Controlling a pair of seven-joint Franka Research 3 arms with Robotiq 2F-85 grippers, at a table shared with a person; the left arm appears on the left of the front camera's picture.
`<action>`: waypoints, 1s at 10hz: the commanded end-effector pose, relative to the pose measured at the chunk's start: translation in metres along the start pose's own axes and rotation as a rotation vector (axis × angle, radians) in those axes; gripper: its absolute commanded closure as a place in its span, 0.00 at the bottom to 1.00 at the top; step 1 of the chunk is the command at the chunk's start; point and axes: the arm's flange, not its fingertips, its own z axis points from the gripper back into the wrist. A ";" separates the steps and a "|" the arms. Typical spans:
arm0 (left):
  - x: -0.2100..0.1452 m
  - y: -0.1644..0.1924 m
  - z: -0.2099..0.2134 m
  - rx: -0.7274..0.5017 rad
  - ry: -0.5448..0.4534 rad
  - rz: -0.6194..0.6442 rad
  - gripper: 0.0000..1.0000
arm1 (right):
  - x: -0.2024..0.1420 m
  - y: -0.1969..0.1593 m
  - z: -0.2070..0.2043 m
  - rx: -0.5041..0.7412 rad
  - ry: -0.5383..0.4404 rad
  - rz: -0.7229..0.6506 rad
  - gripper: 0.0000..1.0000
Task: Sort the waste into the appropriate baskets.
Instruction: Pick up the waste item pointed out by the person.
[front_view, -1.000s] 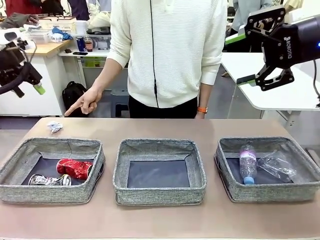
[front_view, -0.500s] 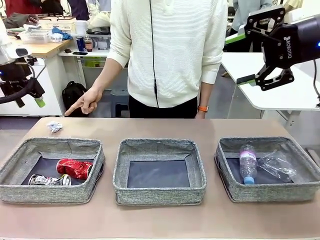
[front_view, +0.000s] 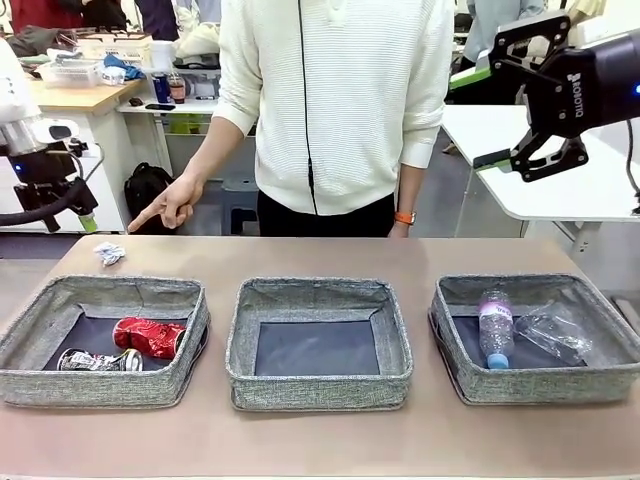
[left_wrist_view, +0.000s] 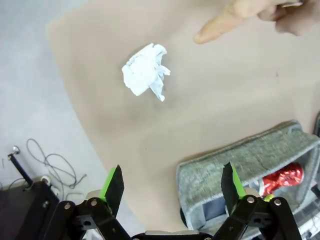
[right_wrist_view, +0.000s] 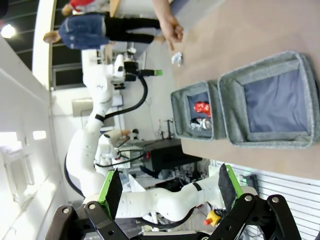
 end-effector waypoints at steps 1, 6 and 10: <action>0.011 0.012 0.000 -0.016 -0.038 -0.021 0.00 | 0.002 0.002 -0.001 0.024 0.006 0.013 0.00; 0.026 0.026 -0.005 0.055 -0.216 -0.034 0.00 | 0.002 0.002 -0.001 0.024 0.006 0.013 0.00; 0.037 0.035 -0.014 0.014 -0.193 -0.059 0.00 | 0.002 0.002 -0.001 0.024 0.006 0.013 0.00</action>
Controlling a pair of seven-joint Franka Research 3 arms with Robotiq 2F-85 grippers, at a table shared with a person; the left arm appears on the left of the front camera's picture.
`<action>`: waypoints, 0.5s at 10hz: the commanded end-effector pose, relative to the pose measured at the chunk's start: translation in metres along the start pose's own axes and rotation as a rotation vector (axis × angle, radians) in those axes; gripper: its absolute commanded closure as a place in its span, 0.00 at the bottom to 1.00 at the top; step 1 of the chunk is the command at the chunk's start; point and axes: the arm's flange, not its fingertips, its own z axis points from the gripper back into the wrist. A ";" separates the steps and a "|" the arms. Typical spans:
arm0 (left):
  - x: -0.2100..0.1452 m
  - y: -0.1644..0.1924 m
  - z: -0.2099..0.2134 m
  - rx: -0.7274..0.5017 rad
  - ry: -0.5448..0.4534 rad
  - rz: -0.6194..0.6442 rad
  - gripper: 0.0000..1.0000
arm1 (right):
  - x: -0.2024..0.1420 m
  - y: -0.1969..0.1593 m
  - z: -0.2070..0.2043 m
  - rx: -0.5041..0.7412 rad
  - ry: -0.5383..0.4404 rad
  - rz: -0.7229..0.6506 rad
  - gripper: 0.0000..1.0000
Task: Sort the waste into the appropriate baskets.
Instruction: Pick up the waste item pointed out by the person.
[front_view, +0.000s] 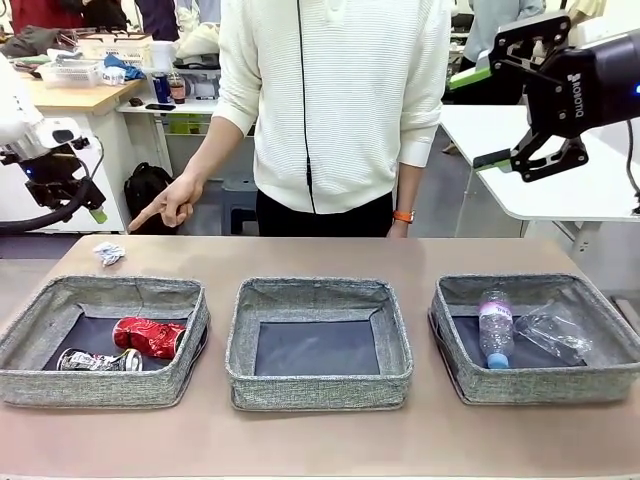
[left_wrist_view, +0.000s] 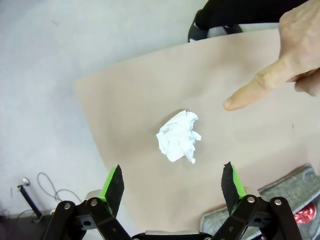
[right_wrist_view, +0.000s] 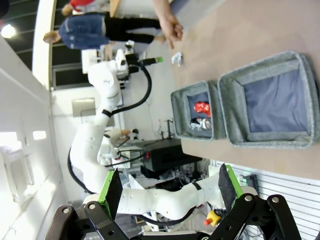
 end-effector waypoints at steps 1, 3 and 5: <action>0.007 0.007 -0.007 -0.023 0.006 -0.017 0.00 | 0.002 0.002 -0.001 0.025 0.006 0.013 0.00; 0.012 0.012 -0.013 -0.049 0.020 -0.013 0.00 | 0.002 0.002 -0.001 0.025 0.006 0.013 0.00; 0.018 0.020 -0.019 -0.059 0.019 -0.008 0.00 | 0.002 0.002 -0.001 0.025 0.006 0.013 0.00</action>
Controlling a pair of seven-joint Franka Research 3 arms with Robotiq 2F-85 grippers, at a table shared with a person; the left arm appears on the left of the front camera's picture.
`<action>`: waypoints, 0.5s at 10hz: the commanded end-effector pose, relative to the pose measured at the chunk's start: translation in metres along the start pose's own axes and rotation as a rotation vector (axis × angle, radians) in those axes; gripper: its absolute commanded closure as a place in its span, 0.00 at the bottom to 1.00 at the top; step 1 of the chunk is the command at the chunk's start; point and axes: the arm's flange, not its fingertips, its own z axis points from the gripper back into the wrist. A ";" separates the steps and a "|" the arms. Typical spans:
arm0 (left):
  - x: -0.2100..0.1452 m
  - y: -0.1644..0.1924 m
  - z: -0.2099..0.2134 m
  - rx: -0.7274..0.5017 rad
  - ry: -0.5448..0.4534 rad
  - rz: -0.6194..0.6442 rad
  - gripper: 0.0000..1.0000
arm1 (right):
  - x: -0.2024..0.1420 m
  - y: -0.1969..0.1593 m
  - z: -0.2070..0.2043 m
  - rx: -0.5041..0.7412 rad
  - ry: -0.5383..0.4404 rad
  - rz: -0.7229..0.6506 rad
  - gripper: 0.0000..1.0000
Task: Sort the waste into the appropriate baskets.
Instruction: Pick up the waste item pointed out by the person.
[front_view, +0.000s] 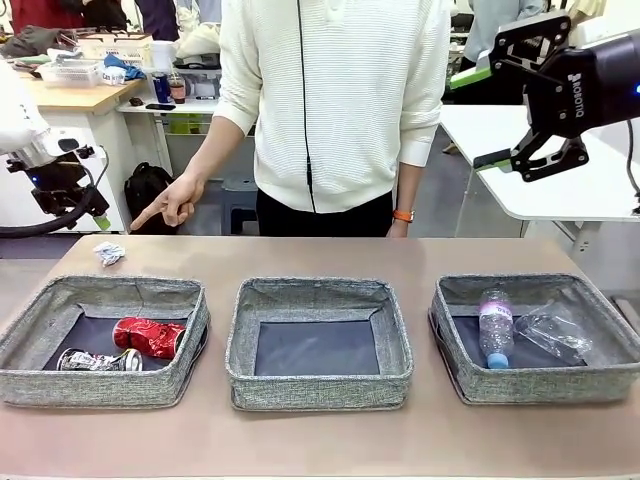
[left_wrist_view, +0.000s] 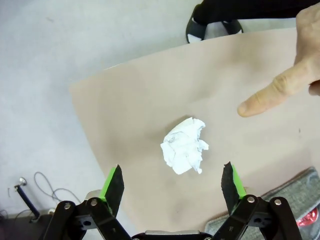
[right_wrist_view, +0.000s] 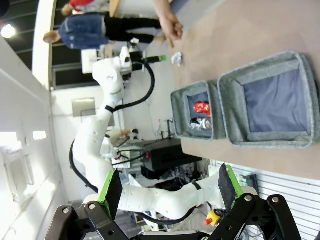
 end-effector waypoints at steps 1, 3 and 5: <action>0.014 0.012 -0.007 -0.056 -0.019 -0.014 0.00 | 0.002 0.002 -0.001 0.025 0.006 0.013 0.00; 0.022 0.018 -0.022 -0.073 -0.024 0.004 0.00 | 0.002 0.002 -0.001 0.025 0.006 0.013 0.00; 0.024 0.023 -0.031 -0.105 -0.032 0.032 0.00 | 0.002 0.002 -0.001 0.025 0.006 0.013 0.00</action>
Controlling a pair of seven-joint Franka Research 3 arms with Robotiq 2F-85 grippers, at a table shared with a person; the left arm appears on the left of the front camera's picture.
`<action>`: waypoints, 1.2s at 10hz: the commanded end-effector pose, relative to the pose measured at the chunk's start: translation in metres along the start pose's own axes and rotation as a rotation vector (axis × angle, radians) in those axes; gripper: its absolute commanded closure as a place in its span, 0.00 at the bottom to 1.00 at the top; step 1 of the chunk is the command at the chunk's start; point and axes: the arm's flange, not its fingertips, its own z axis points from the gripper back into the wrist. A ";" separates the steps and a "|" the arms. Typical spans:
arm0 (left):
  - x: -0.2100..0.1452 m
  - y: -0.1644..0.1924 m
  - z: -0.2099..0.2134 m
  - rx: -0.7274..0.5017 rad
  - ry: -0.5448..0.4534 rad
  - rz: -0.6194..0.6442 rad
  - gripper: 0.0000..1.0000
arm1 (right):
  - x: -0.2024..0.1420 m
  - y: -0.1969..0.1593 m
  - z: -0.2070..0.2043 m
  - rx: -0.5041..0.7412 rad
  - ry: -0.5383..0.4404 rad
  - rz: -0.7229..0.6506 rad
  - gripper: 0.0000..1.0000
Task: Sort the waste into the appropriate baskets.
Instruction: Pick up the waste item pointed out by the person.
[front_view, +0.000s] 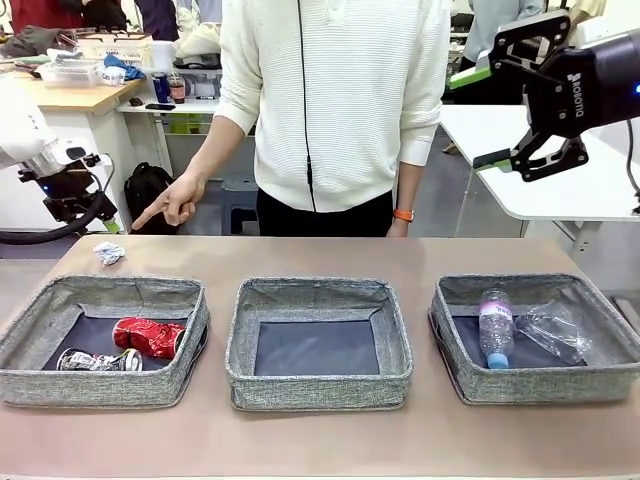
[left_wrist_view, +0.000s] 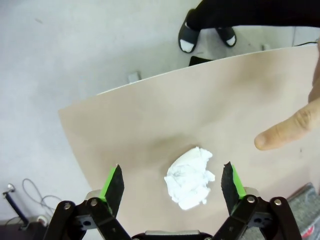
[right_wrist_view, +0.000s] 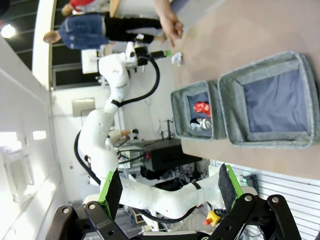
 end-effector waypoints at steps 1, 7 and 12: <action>0.007 0.005 -0.001 -0.051 -0.003 -0.001 0.00 | 0.002 0.002 -0.001 0.025 0.006 0.013 0.00; 0.009 0.005 -0.022 -0.017 0.190 0.083 0.00 | 0.002 0.002 -0.001 0.025 0.006 0.013 0.00; 0.011 0.004 -0.029 -0.033 0.241 0.094 0.00 | 0.002 0.002 -0.001 0.025 0.006 0.013 0.00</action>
